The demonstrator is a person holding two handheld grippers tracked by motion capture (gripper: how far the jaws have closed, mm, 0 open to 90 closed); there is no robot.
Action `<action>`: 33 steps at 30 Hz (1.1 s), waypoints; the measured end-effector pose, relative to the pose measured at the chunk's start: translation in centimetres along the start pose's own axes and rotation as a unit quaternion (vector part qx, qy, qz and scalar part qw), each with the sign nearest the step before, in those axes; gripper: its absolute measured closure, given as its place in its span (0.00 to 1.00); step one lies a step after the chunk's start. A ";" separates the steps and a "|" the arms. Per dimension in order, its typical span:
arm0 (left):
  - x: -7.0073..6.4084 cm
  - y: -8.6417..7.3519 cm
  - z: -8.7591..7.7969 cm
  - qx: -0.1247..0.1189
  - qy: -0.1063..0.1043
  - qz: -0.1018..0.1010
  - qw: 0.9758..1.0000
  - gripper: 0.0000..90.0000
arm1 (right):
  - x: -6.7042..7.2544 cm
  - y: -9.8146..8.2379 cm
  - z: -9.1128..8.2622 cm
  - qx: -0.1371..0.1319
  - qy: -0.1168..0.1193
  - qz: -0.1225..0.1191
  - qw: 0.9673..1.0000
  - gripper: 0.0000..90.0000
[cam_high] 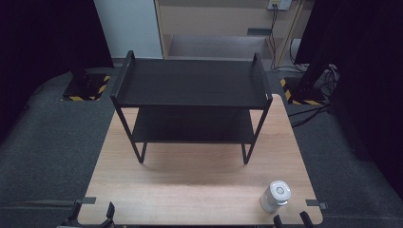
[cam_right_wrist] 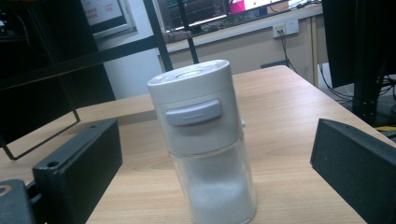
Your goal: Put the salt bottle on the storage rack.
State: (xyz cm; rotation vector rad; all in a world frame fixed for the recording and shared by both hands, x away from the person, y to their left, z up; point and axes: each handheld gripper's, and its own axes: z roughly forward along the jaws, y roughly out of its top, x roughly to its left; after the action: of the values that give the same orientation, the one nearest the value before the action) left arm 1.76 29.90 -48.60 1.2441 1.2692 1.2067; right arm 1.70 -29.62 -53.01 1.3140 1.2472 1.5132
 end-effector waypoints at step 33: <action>0.1 0.3 0.5 0.002 -0.014 0.002 1.000 0.02 | 1.5 0.1 1.0 0.014 -0.014 -0.046 0.999 0.02</action>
State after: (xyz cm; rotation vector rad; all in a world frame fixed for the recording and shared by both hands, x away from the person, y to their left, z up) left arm 2.32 29.97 -48.36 1.2637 1.2495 1.1869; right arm 2.40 -28.03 -52.54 1.2749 1.2966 1.4133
